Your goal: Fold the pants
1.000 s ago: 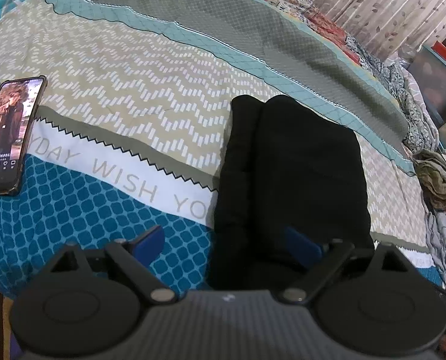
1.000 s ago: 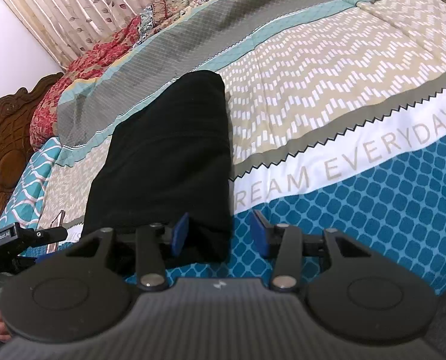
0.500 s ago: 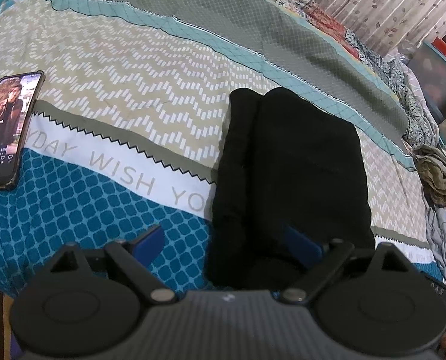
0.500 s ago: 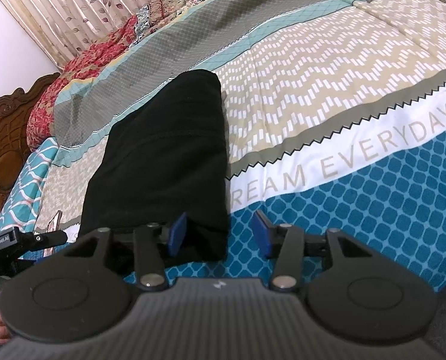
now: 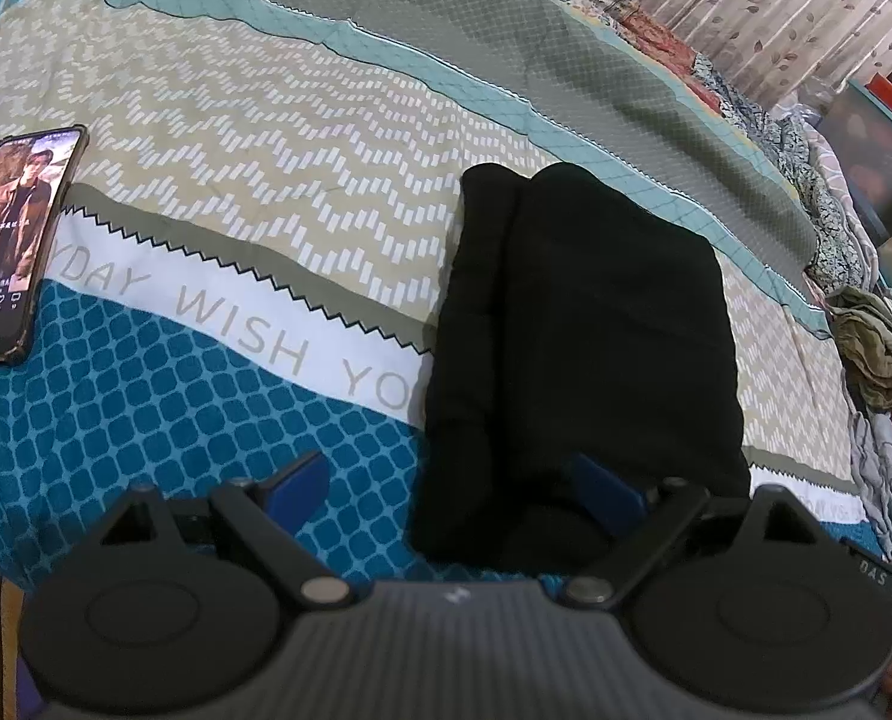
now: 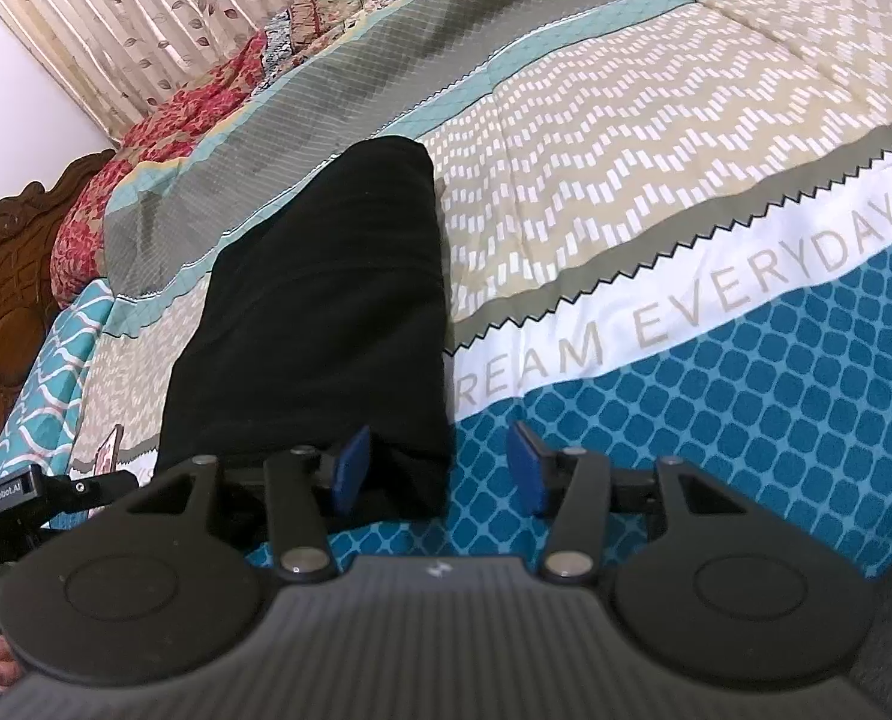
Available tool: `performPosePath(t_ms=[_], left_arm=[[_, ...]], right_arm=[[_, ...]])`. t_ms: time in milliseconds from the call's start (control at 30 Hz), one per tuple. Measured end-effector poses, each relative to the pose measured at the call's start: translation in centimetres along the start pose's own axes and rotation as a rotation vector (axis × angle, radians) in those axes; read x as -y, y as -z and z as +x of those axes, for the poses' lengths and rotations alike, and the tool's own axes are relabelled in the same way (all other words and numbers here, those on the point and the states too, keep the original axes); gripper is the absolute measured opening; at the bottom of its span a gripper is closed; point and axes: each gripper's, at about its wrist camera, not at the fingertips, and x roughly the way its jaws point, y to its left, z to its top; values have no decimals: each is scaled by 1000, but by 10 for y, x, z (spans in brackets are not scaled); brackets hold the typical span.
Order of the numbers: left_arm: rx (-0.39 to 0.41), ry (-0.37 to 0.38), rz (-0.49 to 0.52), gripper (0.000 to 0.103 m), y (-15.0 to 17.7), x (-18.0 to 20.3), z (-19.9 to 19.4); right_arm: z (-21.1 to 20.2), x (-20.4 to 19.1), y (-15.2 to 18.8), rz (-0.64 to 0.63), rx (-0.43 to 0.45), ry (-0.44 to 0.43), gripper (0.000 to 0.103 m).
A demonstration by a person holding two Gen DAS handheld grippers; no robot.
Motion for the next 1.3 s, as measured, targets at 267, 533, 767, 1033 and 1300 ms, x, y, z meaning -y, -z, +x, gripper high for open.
performPosePath(t_ms=[267,533,767,1033,1300], left_arm=[[-7,3,-1,92,1,0,1],[-11,6,-5,92,2,-1,2],[-12,6,-3,92,3,0,2],[-10,10,-4,92,3,1,1],[26,33,-23,99,-12,-4,-9]], right_arm=[[0,0,1,4,-1,2,54],[1,0,1,7,-2,3,54],[1,0,1,9,-2,3,54],[1,1,2,19,-4,2,54],[-1,0,-2,14,5,-2,54]])
